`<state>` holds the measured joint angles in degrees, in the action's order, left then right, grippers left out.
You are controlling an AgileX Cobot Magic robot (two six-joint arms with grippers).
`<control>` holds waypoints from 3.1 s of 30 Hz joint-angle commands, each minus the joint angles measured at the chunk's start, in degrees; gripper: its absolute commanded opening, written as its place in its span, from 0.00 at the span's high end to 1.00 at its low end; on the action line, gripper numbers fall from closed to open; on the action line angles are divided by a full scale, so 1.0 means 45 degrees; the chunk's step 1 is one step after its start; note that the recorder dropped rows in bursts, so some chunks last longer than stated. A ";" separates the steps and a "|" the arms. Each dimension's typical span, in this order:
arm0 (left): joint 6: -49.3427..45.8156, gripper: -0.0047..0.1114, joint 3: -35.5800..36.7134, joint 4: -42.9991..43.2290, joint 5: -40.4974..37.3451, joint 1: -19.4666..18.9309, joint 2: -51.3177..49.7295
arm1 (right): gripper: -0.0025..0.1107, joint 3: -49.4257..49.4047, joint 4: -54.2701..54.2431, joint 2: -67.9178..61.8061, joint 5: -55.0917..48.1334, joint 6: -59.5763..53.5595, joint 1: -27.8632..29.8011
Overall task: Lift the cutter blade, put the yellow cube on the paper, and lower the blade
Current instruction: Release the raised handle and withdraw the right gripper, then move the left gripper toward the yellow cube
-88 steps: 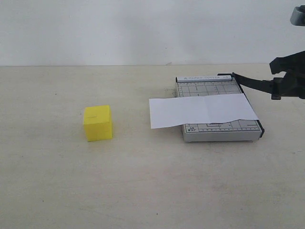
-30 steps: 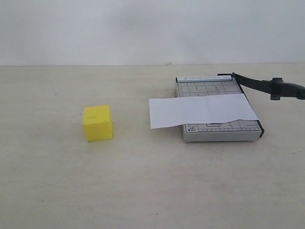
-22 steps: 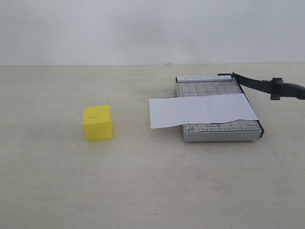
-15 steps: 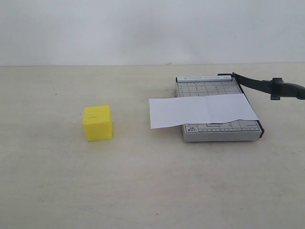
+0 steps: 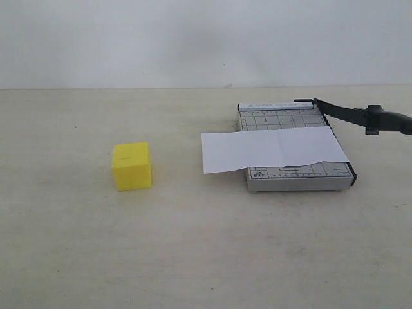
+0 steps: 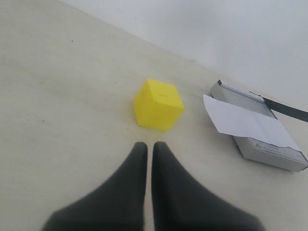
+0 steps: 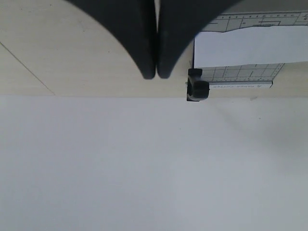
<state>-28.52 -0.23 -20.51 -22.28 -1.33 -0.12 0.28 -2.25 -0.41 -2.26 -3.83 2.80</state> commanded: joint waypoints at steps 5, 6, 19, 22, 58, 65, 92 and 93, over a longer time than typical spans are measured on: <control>0.0106 0.92 0.0050 -0.0007 0.0018 -0.0020 0.0027 | 0.98 -0.0063 -0.0030 0.0090 0.0095 0.0032 -0.0008; 0.0106 0.92 0.0050 -0.0007 0.0018 -0.0020 0.0027 | 0.98 -0.0063 -0.0030 0.0090 0.0095 0.0032 -0.0008; -0.0331 0.92 0.0050 0.0003 0.2133 -0.0020 0.0027 | 0.98 -0.0063 -0.0030 0.0090 0.0119 0.0032 -0.0008; 0.0116 0.92 0.0050 -0.0960 0.3458 -0.0020 0.0027 | 0.98 -0.0063 -0.0030 0.0090 0.0119 0.0032 -0.0008; 0.4683 0.78 -0.5171 0.6437 0.2739 0.1493 -0.1685 | 0.98 -0.0063 -0.0030 0.0090 0.0124 0.0032 -0.0008; -0.2118 0.43 -0.9676 0.1710 -0.0444 0.3122 -1.0100 | 0.98 -0.0063 -0.0030 0.0090 0.0124 0.0032 -0.0008; -0.2304 0.40 -1.3208 0.0842 -0.1596 0.3122 -1.7013 | 0.98 -0.0063 -0.0030 0.0090 0.0124 0.0032 -0.0008; -0.2350 0.40 -1.3208 0.0898 -0.1596 0.3122 -1.7084 | 0.98 -0.0063 -0.0030 0.0090 0.0124 0.0032 -0.0008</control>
<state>-38.28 -59.26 -16.52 -29.76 12.48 -76.43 0.28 -2.36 -0.28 -2.15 -3.83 2.80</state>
